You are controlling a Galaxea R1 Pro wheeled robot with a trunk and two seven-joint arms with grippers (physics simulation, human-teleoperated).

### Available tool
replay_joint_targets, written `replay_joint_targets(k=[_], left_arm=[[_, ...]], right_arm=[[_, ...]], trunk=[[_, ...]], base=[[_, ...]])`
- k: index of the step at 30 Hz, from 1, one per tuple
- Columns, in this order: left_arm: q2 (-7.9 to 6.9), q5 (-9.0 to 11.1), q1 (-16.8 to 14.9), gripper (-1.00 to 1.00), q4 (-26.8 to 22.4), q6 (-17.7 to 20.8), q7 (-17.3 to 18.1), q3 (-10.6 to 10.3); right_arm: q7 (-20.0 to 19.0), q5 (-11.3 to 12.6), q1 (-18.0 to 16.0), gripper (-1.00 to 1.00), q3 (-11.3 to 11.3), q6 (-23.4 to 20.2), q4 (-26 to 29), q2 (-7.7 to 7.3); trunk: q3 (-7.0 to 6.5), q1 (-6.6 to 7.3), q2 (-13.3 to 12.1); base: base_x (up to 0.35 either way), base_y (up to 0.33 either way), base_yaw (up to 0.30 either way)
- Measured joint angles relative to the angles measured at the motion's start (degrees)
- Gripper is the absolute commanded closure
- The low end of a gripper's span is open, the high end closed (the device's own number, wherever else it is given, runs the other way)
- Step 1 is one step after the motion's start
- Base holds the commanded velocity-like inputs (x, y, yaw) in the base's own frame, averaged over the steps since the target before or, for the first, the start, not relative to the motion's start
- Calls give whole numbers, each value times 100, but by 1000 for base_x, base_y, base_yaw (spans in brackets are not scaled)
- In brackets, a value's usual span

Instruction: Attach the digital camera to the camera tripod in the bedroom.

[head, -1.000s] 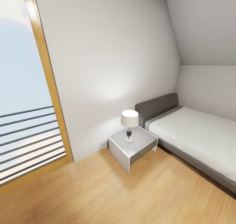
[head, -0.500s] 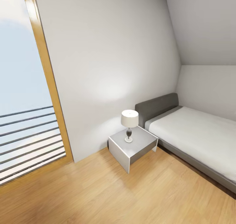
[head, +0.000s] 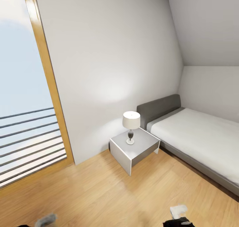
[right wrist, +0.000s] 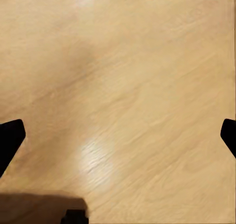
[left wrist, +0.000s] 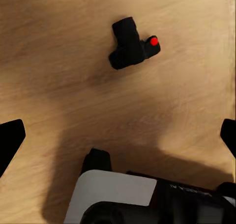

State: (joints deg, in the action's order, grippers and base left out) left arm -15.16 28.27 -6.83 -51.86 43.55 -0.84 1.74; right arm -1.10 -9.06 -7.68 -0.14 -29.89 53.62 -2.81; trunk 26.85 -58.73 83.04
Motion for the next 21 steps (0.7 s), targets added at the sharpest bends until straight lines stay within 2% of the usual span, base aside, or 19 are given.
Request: replay_joint_targets(k=[1,3,4,6,7,9,10,13,14,16,17,19,21], left_arm=[[-3,2,-249,-100,-199,155,-38,51],[16,10,-578,-100,-334,297,-81,89],[58,9,-876,-100,-417,426,-125,112],[123,-7,-1179,-100,-495,537,-176,128],[201,-4,-1396,-100,-568,601,-225,139],[291,-17,-1571,-100,-660,643,-266,149],[400,-3,-1670,-100,-780,665,-291,157],[607,-17,-1761,-100,-1010,690,-317,172],[758,-23,-1794,-100,-1157,695,-329,166],[927,-67,-1816,-100,-1294,699,-344,154],[1092,-75,-1829,-100,-1409,711,-382,142],[1266,-107,-1838,-100,-1526,727,-456,129],[1602,-107,-1847,-100,-1704,739,-767,94]], right_arm=[[-32,144,-279,-100,-4,-481,234,23],[-57,338,-611,-100,-7,-852,396,40],[-75,520,-897,-100,-7,-1103,492,51],[-87,707,-1209,-100,-7,-1275,557,58],[-96,887,-1463,-100,-10,-1383,598,64],[-113,1069,-1709,-100,-16,-1471,626,66],[-129,1248,-1888,-100,-19,-1563,674,70],[-127,1548,-2066,-100,-22,-1735,798,76],[-120,1695,-2128,-100,-19,-1842,921,84],[-107,1790,-2170,-100,0,-1925,1064,88],[-96,1852,-2196,-100,11,-1978,1201,89],[-90,1891,-2210,-100,19,-2019,1319,89],[-89,1945,-2225,-100,25,-2094,1476,90]], trunk=[[1,0,0],[0,0,0],[0,0,0],[0,0,0],[-1,0,0],[1,0,0],[0,0,0],[1,0,0],[1,0,0],[1,0,0],[1,0,0],[1,0,0],[1,0,0]], base=[[0,0,0],[0,0,0],[0,0,0],[0,0,0],[0,0,0],[0,0,0],[0,0,0],[0,0,0],[0,0,0],[0,0,0],[0,0,0],[0,0,0],[0,0,0]])
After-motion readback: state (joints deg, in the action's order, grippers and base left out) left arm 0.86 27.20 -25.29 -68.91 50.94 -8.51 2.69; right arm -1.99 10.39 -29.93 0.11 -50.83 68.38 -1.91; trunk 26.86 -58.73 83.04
